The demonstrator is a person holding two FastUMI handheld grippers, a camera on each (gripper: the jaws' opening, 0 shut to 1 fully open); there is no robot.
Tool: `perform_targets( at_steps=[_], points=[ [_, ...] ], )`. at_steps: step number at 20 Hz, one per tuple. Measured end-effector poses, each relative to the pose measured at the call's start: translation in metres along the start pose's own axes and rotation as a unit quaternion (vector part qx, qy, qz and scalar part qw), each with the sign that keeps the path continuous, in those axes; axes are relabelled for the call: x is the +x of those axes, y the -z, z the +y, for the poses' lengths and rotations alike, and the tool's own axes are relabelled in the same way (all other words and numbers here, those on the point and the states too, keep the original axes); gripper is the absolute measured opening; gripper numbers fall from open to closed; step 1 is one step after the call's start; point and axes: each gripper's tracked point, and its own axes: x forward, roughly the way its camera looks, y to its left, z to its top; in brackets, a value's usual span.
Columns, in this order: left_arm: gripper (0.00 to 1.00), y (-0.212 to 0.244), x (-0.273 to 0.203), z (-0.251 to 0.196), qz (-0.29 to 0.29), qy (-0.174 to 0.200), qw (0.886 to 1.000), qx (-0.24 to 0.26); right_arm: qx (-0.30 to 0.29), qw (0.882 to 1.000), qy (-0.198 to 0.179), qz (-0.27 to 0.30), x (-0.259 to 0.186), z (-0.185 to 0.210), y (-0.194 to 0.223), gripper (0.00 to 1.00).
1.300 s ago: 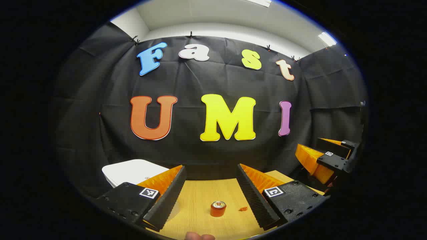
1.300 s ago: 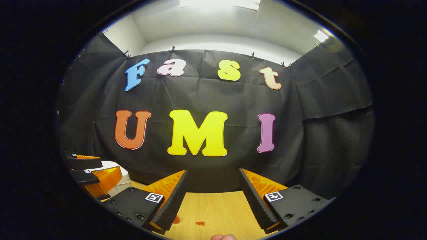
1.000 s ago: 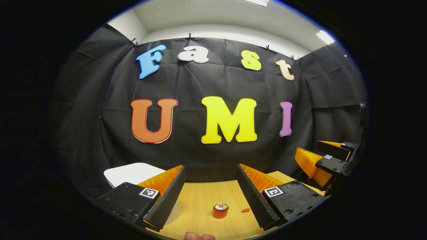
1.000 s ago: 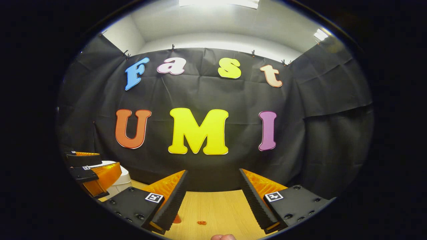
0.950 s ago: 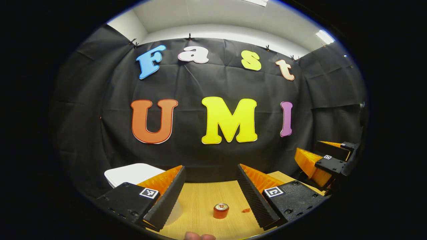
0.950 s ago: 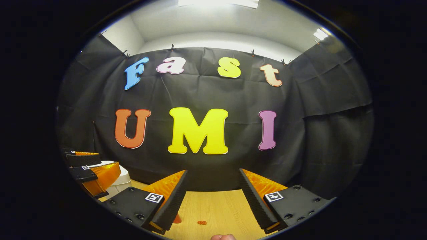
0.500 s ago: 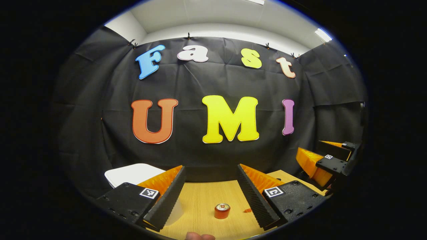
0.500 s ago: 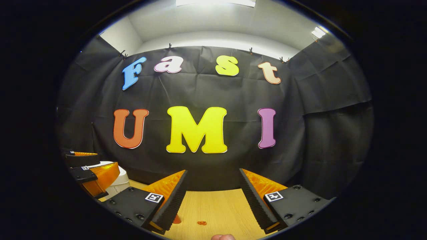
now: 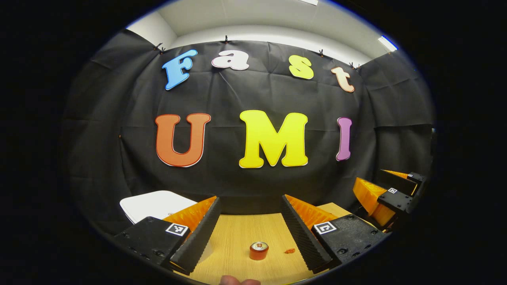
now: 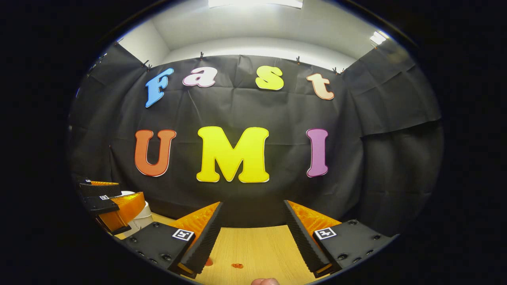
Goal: Press the lid of the desktop garbage bin to open it, pick up the crumpled paper on the desktop and throw it into the bin, then pick up the pop can on the desktop and drop it into the bin, and finally close the garbage bin lid.
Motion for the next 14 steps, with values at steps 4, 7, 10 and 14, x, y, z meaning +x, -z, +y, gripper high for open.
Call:
perform_targets(
  at_steps=[4,7,10,14],
  points=[
    [0.99,0.0,0.005,0.009,0.0,-0.016,1.0,-0.001,-0.005,1.0,-0.001,-0.001,0.003,-0.007,0.0,0.94],
    [0.98,0.001,0.009,0.023,0.001,-0.037,0.999,0.004,-0.006,1.0,-0.002,-0.002,0.006,-0.013,0.0,0.94],
    [0.98,-0.001,0.014,0.042,0.001,-0.061,0.998,-0.007,-0.011,1.0,0.0,-0.005,0.011,-0.02,-0.002,0.94],
    [0.98,-0.007,0.021,0.071,-0.001,-0.097,0.995,0.002,-0.007,1.0,0.002,0.001,0.014,-0.026,0.001,0.94]
  ],
)
